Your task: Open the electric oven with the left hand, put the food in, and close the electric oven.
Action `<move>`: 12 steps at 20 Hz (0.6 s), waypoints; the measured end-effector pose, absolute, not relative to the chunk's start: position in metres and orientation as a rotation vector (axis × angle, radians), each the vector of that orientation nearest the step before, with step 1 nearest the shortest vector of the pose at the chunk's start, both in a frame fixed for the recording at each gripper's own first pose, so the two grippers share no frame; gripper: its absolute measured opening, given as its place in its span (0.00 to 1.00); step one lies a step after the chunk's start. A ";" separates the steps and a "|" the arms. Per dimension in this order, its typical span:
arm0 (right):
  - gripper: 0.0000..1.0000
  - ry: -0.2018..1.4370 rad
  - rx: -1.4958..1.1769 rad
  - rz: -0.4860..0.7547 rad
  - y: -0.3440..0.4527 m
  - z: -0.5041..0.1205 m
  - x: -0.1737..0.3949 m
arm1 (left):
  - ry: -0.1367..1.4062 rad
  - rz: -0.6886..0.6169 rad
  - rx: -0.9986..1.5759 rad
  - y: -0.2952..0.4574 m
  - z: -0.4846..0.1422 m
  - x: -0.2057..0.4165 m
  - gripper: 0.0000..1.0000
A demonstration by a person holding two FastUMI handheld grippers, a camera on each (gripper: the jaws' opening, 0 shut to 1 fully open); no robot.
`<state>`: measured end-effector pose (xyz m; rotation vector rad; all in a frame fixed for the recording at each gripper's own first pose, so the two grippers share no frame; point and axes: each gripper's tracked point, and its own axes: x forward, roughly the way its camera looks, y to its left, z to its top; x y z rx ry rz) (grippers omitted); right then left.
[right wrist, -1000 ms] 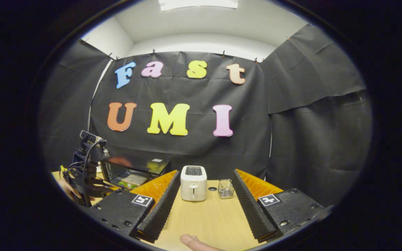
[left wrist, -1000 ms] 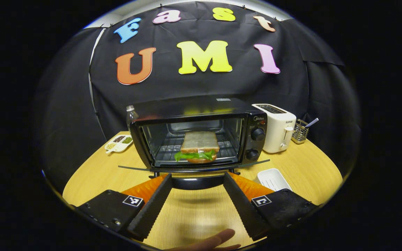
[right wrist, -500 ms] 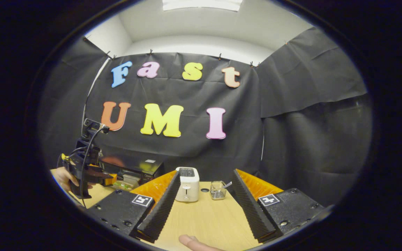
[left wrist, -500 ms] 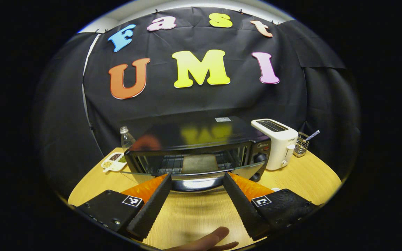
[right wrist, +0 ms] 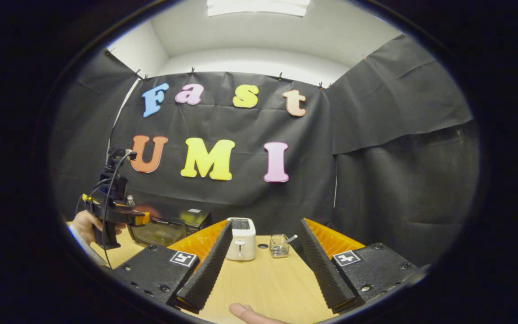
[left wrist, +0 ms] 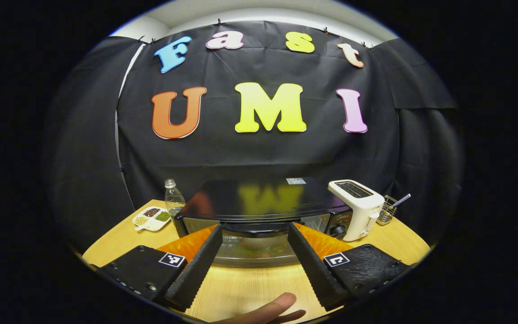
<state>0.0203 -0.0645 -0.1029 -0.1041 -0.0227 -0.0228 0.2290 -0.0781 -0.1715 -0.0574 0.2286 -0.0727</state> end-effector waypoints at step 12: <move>0.95 -0.065 -0.029 -0.030 -0.066 -0.073 -0.025 | 0.004 -0.099 -0.070 -0.058 -0.032 0.077 0.96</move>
